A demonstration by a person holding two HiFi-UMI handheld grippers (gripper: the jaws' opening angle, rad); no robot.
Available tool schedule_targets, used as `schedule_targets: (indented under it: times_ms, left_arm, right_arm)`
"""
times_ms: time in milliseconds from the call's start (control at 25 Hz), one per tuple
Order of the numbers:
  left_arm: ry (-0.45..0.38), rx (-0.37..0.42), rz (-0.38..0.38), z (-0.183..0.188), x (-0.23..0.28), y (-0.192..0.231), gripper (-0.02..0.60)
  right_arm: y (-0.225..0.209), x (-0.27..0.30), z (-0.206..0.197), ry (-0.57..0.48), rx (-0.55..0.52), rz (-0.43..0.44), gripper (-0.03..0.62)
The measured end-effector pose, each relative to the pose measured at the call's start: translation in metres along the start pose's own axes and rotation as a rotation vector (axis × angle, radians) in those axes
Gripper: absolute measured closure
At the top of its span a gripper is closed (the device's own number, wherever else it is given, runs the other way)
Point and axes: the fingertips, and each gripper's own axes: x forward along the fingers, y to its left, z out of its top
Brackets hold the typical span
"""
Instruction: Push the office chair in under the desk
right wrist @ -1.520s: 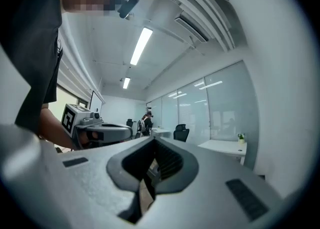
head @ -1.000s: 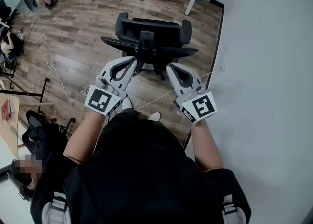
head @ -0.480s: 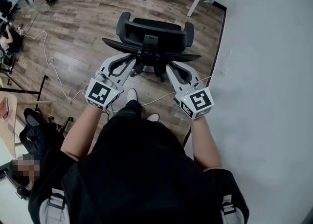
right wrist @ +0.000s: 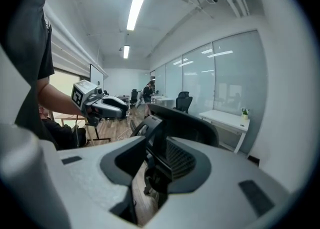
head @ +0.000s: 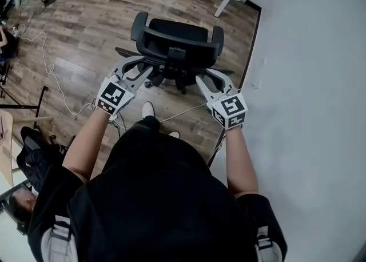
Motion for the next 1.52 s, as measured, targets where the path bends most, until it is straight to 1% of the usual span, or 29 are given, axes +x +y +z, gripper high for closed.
schedule_targets:
  times_ms: [160, 320, 560, 680, 760, 920, 1040, 1240, 1360, 1440, 1520]
  left_arm:
    - [0.088, 0.041, -0.038, -0.025, 0.012, 0.01, 0.434]
    - [0.184, 0.103, -0.088, -0.049, 0.021, 0.017, 0.411]
    - [0.299, 0.197, -0.145, -0.075, 0.032, 0.027, 0.382]
    - [0.364, 0.266, -0.191, -0.086, 0.036, 0.026, 0.379]
    - [0.412, 0.323, -0.213, -0.093, 0.038, 0.028, 0.377]
    - [0.516, 0.425, -0.256, -0.11, 0.042, 0.032, 0.373]
    - [0.574, 0.459, -0.291, -0.121, 0.044, 0.034, 0.371]
    - [0.629, 0.498, -0.325, -0.131, 0.049, 0.035, 0.373]
    - [0.657, 0.534, -0.344, -0.135, 0.049, 0.036, 0.387]
    - [0.691, 0.582, -0.366, -0.137, 0.048, 0.036, 0.407]
    - [0.74, 0.645, -0.389, -0.141, 0.047, 0.037, 0.408]
  right_arm:
    - [-0.01, 0.017, -0.021, 0.105, -0.023, 0.022, 0.454]
    - [-0.018, 0.03, -0.041, 0.214, -0.067, 0.045, 0.44]
    - [-0.03, 0.04, -0.064, 0.361, -0.171, 0.063, 0.421]
    - [-0.032, 0.044, -0.072, 0.422, -0.225, 0.097, 0.405]
    - [-0.033, 0.046, -0.079, 0.48, -0.277, 0.121, 0.39]
    - [-0.042, 0.048, -0.09, 0.593, -0.418, 0.134, 0.382]
    - [-0.045, 0.052, -0.098, 0.654, -0.472, 0.155, 0.382]
    - [-0.046, 0.057, -0.111, 0.737, -0.537, 0.199, 0.382]
    - [-0.047, 0.059, -0.121, 0.789, -0.611, 0.21, 0.384]
    - [-0.047, 0.06, -0.128, 0.831, -0.681, 0.227, 0.387]
    - [-0.047, 0.062, -0.133, 0.86, -0.747, 0.236, 0.401]
